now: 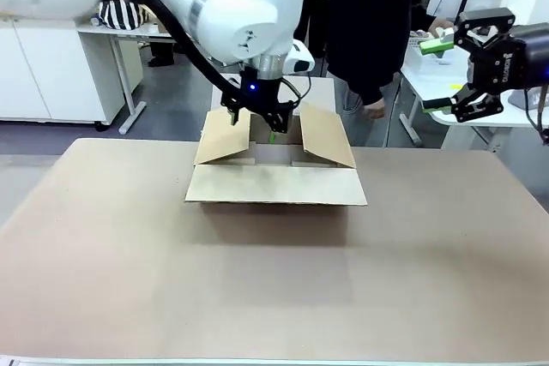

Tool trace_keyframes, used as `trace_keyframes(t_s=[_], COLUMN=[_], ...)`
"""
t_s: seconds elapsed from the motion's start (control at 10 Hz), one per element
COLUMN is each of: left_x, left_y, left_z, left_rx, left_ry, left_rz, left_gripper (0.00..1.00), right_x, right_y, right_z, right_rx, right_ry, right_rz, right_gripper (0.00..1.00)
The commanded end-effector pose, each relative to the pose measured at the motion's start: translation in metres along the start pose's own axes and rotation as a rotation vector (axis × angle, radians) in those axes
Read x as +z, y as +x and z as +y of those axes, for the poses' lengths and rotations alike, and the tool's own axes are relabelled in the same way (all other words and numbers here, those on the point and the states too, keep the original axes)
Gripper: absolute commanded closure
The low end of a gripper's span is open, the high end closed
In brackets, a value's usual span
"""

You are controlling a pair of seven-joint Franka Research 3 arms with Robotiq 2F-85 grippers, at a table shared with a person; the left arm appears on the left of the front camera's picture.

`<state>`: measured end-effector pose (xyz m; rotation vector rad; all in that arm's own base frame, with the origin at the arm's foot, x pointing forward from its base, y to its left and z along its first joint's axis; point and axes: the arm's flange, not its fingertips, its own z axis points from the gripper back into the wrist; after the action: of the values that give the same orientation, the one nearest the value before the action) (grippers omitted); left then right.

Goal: Pack the gift set into the box.
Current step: Place both hands on the side flaps of the Package Box and spread them outward.

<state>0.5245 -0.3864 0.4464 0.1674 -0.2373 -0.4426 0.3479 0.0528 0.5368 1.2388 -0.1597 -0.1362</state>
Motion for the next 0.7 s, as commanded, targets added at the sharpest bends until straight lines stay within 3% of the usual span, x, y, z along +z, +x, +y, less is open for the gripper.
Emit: trace_keyframes(t_s=[0.0,0.1,0.5,0.6], left_x=[-0.011,0.000,-0.006,-0.007], left_y=[0.029,0.000,0.013,0.016], left_z=[0.011,0.000,-0.005,-0.001], left_rx=[0.127,0.000,0.024,0.048], left_ry=[-0.097,0.000,-0.023,0.058], left_rz=[0.041,0.000,0.008,-0.032], left_gripper=[0.00,0.00,0.00,0.00], right_x=[-0.002,-0.002,-0.002,-0.002], right_y=[0.002,0.002,0.002,0.002], right_z=[0.000,0.000,0.000,0.000], right_rx=[0.029,0.029,0.029,0.029], right_ry=[0.025,0.025,0.025,0.025], right_rz=[-0.003,-0.003,-0.003,-0.003], right_gripper=[0.00,0.00,0.00,0.00])
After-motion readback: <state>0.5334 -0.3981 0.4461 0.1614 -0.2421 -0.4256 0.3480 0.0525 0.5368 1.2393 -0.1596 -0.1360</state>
